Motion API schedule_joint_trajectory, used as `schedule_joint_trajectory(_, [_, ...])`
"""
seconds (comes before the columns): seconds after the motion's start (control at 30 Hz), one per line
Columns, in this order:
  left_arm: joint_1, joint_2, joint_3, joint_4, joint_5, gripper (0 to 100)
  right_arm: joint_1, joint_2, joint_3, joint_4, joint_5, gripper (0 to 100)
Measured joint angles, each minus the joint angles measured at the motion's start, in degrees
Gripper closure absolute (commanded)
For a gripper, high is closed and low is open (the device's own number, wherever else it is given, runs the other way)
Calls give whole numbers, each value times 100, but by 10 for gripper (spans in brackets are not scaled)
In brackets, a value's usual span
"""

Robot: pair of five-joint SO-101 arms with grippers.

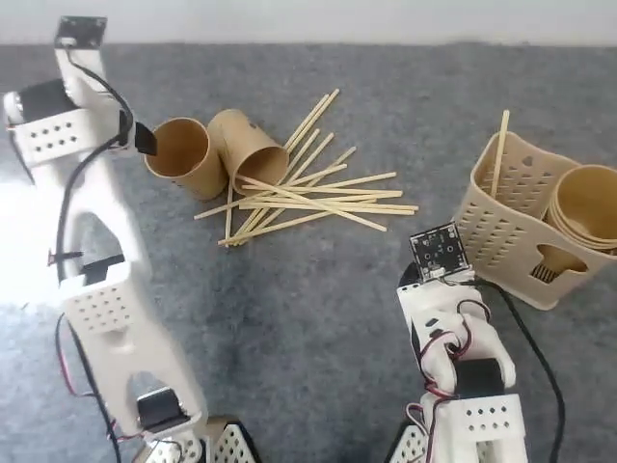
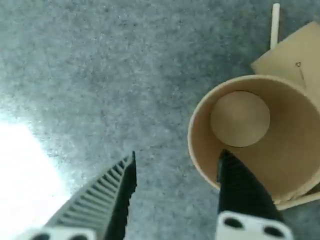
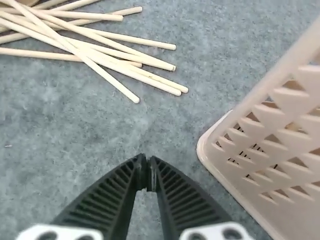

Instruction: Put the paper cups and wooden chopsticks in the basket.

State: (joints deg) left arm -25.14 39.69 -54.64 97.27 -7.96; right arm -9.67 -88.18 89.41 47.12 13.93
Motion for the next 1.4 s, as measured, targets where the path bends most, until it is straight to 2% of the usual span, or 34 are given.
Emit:
schedule_joint_trajectory(0.27, [97, 615, 0, -360, 0, 754, 0, 0, 0, 0, 53, 990])
schedule_joint_trajectory(0.4, [255, 879, 0, -378, 0, 837, -18, 0, 0, 0, 62, 990])
schedule_joint_trajectory(0.53, [536, 1143, 0, -378, -237, 994, 0, 0, 0, 0, 62, 991])
schedule_joint_trajectory(0.73, [659, 1143, 0, -343, -545, 988, -18, 0, 141, -105, 62, 991])
schedule_joint_trajectory(0.97, [615, 264, 0, 132, -615, 989, -18, 0, 167, -185, 62, 991])
schedule_joint_trajectory(1.17, [615, -782, 53, 176, -712, 989, -18, 0, 167, -185, 62, 991])
schedule_joint_trajectory(1.4, [1116, -1829, 1240, 176, -1143, 989, -9, 0, 167, -185, 62, 991])
